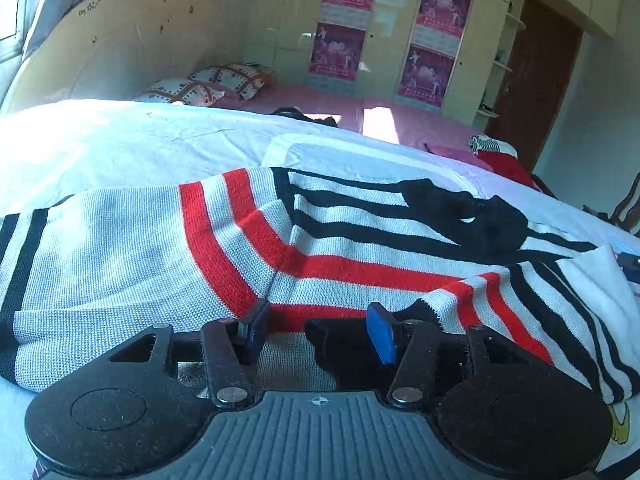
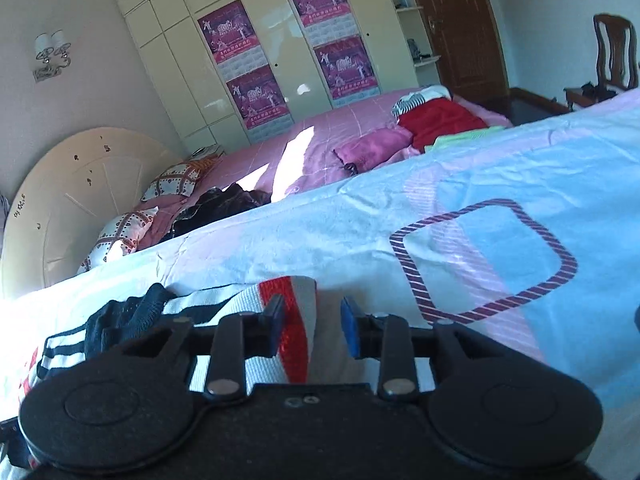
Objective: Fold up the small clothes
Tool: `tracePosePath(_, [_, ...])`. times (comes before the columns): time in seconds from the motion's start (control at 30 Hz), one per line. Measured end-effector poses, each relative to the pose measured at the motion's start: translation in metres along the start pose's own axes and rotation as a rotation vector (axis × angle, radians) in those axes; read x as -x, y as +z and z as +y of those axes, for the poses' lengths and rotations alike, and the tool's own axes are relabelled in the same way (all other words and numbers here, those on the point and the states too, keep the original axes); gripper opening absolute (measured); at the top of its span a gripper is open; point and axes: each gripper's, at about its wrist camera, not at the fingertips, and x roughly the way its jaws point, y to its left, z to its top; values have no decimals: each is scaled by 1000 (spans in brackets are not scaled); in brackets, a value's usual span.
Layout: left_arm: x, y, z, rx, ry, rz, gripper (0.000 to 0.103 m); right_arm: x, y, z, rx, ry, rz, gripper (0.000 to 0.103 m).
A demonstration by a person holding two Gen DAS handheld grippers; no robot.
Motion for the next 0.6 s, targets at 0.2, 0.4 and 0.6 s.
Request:
tracePosePath(0.2, [4,-4,7,24,9,-33,7,-20,1,-3,-2,74,74,9])
tracePosePath(0.4, [1,-4,2,-9,47,-40,1,-21,-15,8,172,-72,32,8])
tracePosePath(0.6, [2,-2,2,-40,55,-44,2,-10,-13,15,217,-140,6,26])
